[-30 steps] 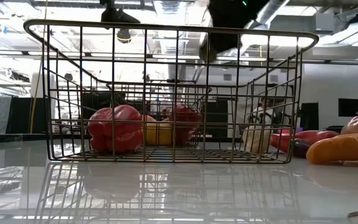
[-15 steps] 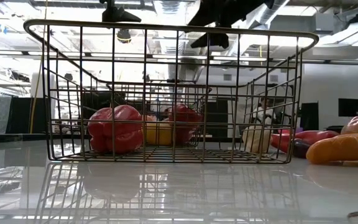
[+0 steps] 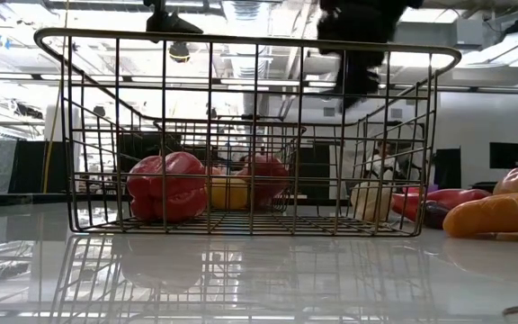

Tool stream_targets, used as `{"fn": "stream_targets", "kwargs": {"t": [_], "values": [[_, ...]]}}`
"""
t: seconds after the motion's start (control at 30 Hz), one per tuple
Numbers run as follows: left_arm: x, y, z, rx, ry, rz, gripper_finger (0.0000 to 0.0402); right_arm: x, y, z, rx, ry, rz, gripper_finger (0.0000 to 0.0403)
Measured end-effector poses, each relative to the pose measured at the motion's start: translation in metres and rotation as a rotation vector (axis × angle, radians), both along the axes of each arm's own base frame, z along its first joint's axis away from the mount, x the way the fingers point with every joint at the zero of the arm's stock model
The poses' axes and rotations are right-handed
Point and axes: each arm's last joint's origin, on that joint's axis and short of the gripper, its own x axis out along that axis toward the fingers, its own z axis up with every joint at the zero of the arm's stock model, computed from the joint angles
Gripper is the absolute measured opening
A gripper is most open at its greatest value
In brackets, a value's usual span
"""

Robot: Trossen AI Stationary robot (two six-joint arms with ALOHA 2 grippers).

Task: Sort produce into baskets
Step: Put the brown potato into the bottom wire basket

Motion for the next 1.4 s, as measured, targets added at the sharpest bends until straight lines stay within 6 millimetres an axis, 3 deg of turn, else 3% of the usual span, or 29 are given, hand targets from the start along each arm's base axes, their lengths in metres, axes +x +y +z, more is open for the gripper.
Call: {"fn": "stream_targets", "kwargs": {"t": [0.2, 0.47, 0.83, 0.93, 1.1, 1.4], "values": [[0.000, 0.000, 0.000, 0.015, 0.005, 0.013, 0.0363, -0.021, 0.021, -0.029, 0.105, 0.087, -0.019, 0.0323], [0.000, 0.000, -0.001, 0.031, 0.022, 0.004, 0.0363, -0.066, 0.039, -0.042, 0.187, 0.100, -0.211, 0.0323], [0.000, 0.000, -0.001, 0.042, 0.024, -0.015, 0.0363, -0.083, 0.074, -0.064, 0.217, 0.287, -0.192, 0.0323], [0.000, 0.000, -0.001, 0.041, 0.025, -0.021, 0.0363, -0.090, 0.085, -0.066, 0.190, 0.360, -0.100, 0.0323], [0.000, -0.001, -0.002, 0.058, 0.033, -0.036, 0.0363, -0.101, 0.102, -0.067, 0.062, 0.427, 0.203, 0.0341], [-0.001, 0.000, -0.002, 0.061, 0.038, -0.003, 0.0363, -0.103, 0.105, -0.068, -0.162, 0.406, 0.686, 0.0397]]}}
